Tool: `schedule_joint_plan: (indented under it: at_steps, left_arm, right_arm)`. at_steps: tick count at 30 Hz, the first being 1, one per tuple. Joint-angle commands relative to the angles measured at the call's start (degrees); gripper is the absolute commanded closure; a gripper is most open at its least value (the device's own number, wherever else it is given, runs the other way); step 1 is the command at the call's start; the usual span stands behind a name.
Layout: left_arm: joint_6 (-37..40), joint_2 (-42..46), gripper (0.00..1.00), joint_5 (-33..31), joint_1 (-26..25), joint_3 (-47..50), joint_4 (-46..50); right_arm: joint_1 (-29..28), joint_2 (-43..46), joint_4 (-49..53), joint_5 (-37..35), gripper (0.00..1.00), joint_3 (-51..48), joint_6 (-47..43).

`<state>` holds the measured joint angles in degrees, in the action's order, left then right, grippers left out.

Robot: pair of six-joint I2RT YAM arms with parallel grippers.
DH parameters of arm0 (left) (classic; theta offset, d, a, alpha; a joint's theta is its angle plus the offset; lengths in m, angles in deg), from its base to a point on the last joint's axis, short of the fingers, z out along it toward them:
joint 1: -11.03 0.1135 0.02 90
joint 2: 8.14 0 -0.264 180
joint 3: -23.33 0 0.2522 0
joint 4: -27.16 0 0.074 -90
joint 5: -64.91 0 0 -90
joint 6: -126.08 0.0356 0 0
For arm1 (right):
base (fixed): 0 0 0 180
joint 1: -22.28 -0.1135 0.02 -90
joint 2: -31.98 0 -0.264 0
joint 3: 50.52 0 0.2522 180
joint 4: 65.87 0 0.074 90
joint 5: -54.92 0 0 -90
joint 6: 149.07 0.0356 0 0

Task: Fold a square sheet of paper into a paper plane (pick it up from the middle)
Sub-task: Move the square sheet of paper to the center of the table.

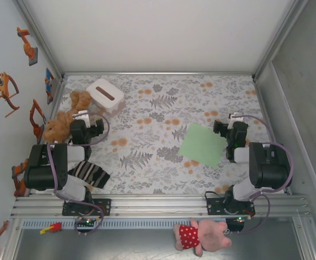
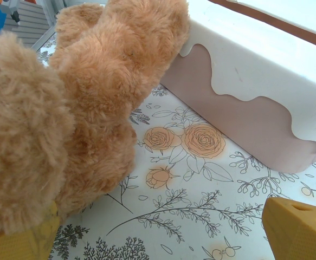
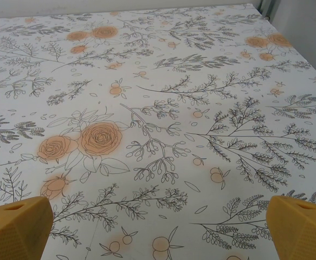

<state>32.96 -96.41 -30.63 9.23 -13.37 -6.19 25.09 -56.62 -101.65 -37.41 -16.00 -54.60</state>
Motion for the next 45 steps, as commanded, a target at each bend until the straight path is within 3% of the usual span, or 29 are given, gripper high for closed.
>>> schedule_joint_plan:
  at_steps: [1,7,11,15,21,23,25,28,31,37,45]
  left_arm:
    - [0.88,0.11,0.04,0.09,0.13,-0.44,-0.67]
    - [0.41,5.21,0.04,-1.77,-0.11,-0.42,2.9]
    - [-1.27,14.17,0.04,-3.49,-0.57,-4.29,17.91]
    - [-8.77,21.35,0.04,-3.71,-1.56,-11.05,33.96]
    - [-21.01,25.97,0.04,3.9,-4.43,-22.93,54.7]
    - [-24.68,25.78,0.04,7.74,-4.44,-25.44,58.26]
    - [-27.6,25.3,0.04,12.91,-4.44,-26.62,58.77]
    - [-31.03,24.01,0.04,19.46,-5.11,-25.9,54.89]
    - [-34.31,21.83,0.04,21.17,-7.23,-25.08,51.32]
    - [-36.89,13.63,0.0,23.9,-12.77,-27.16,49.18]
    - [-38.3,2.1,0.11,24.23,-21.78,-33.37,51.07]
  right_arm:
    - [0.14,0.27,-0.23,0.39,0.01,1.4,0.36]
    - [0.14,5.17,1.08,0.72,0.01,0.17,0.19]
    - [0.18,11.21,10.45,-1.43,0.01,2.63,0.68]
    - [0.03,15.74,30.09,-5.59,0.01,11.65,8.6]
    - [-0.14,12.77,62.14,5.2,0.0,29.84,21.63]
    - [-0.32,11.29,68.48,9.22,0.02,33.17,24.71]
    - [-0.54,10.73,71.27,15.92,0.1,34.09,27.49]
    - [-1.26,10.61,71.85,22.35,0.11,32.18,32.8]
    - [-2.83,8.64,72.38,26.21,0.13,30.48,36.22]
    - [-5.1,5.43,73.2,24.85,0.2,27.79,38.75]
    - [-5.2,1.66,75.07,20.92,0.28,27.48,38.25]
